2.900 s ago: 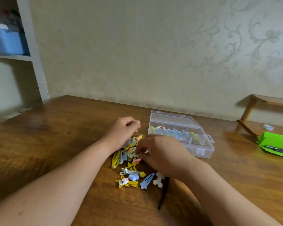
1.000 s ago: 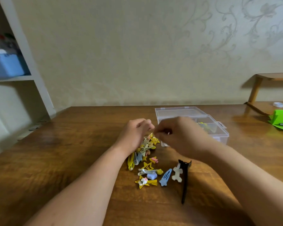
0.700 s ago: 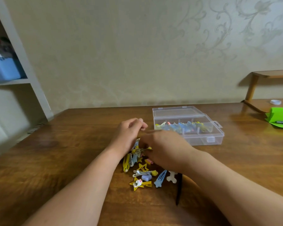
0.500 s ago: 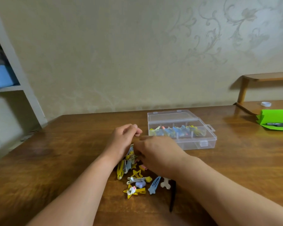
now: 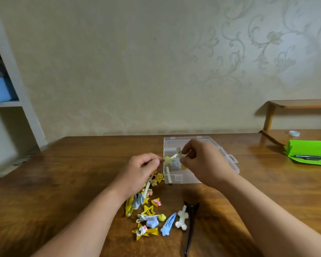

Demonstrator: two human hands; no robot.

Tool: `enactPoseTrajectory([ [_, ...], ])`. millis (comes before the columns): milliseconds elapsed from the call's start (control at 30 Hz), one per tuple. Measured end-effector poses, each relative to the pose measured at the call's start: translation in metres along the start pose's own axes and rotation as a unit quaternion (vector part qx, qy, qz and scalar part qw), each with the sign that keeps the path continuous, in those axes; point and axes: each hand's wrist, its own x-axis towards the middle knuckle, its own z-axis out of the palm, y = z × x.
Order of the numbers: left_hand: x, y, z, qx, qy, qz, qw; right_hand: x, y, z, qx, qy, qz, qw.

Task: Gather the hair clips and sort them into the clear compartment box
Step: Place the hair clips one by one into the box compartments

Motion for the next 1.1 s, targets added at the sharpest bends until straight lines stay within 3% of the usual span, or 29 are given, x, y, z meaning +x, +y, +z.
enactPoseTrajectory([
  [233,-0.001,0.003,-0.001,0.011,-0.011,0.003,1.0,0.008,-0.009,0.015,-0.063,-0.05,0.029,0.996],
  [533,0.0,0.004,-0.001,0.014,-0.015,0.007,1.0,0.018,-0.017,0.019,-0.049,-0.135,0.069,0.987],
  [733,-0.001,0.003,-0.001,0.011,-0.017,0.004,1.0,0.009,-0.012,0.02,-0.051,-0.101,0.022,0.993],
  [900,-0.002,0.003,-0.003,-0.028,0.029,0.01,0.999,-0.002,-0.016,0.007,0.006,-0.034,-0.049,0.998],
  [1100,-0.007,0.005,-0.005,-0.005,0.052,0.018,0.998,-0.015,-0.032,-0.024,-0.029,-0.243,-0.125,0.961],
])
